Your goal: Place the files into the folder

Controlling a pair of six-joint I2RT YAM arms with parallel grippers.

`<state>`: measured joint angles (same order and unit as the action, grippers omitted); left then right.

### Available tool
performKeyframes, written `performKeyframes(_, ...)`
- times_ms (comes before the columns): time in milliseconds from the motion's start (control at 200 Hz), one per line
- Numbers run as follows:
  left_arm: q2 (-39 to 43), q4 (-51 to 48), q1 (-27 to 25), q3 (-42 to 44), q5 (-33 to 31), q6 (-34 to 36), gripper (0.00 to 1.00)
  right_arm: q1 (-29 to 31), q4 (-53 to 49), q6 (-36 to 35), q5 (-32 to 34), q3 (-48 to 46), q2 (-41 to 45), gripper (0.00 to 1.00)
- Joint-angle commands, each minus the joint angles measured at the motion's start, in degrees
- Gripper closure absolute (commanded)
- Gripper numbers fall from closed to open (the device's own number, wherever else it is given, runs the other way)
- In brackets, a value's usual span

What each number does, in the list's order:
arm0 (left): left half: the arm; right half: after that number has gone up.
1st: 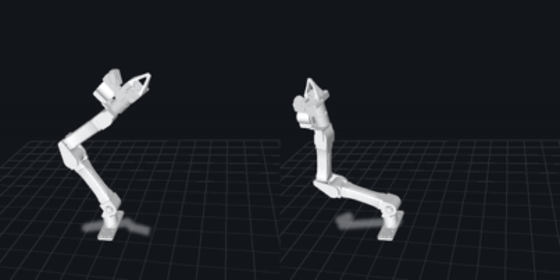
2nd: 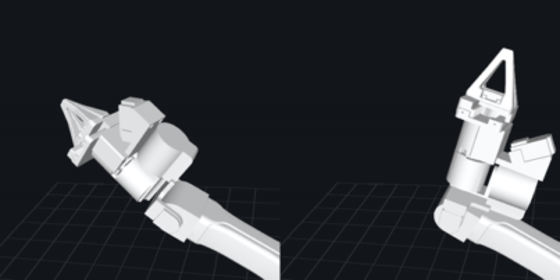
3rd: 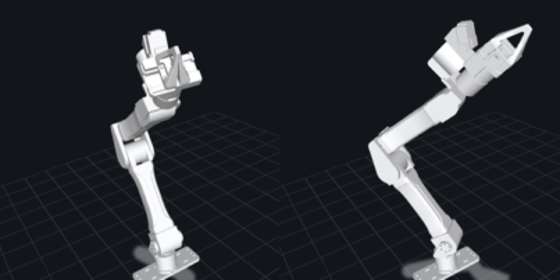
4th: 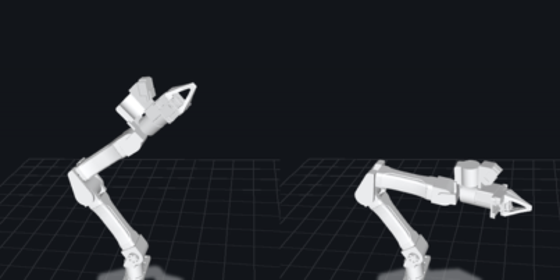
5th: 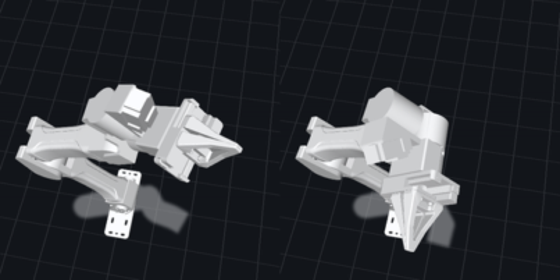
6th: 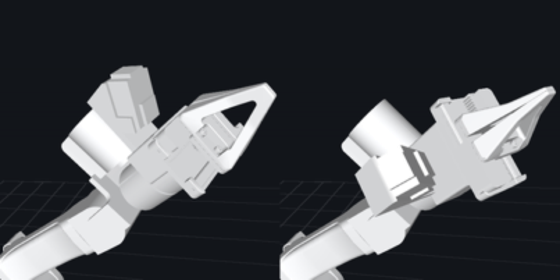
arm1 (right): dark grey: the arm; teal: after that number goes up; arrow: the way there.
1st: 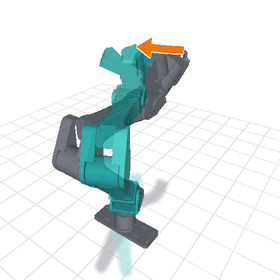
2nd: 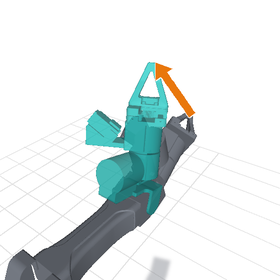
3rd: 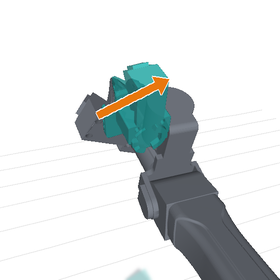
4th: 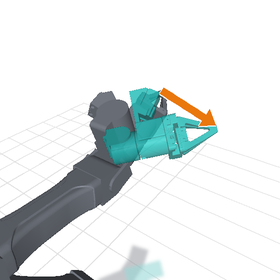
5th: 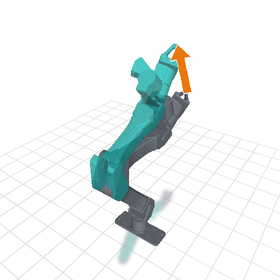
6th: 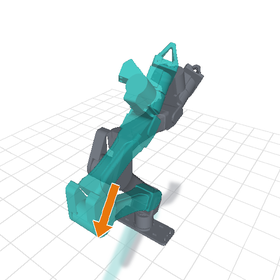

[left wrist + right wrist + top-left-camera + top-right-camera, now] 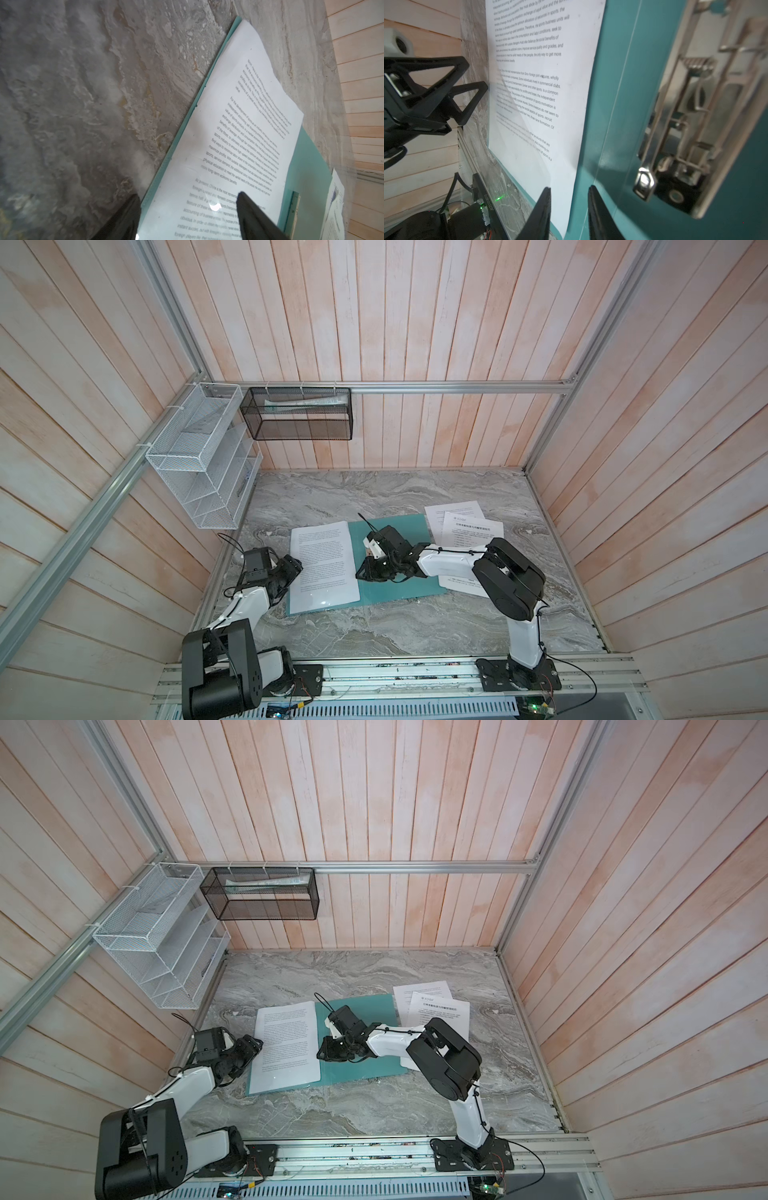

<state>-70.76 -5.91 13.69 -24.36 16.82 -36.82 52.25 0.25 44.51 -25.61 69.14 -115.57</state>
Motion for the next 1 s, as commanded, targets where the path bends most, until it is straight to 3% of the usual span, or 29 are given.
performKeyframes(0, 0.6, -2.8, -0.6, 1.7, 1.2, 0.5, 0.25, 0.7, -1.2, -1.0, -4.0, 0.9, -2.8, 0.71)
performKeyframes(550, 0.4, -2.8, -1.1, 1.5, 1.1, 0.7, 0.25, 2.1, -0.6, -0.1, -7.9, 2.1, -5.9, 0.78)
performKeyframes(630, 0.3, -2.7, -1.2, 1.4, 0.9, 0.7, 0.25, 2.5, -0.4, 0.0, -8.0, 2.2, -6.2, 1.0)
performKeyframes(990, 0.1, -3.0, -1.7, 1.2, 0.2, 0.6, 0.25, 3.1, 0.6, 1.0, -9.3, 2.1, -7.1, 1.0)
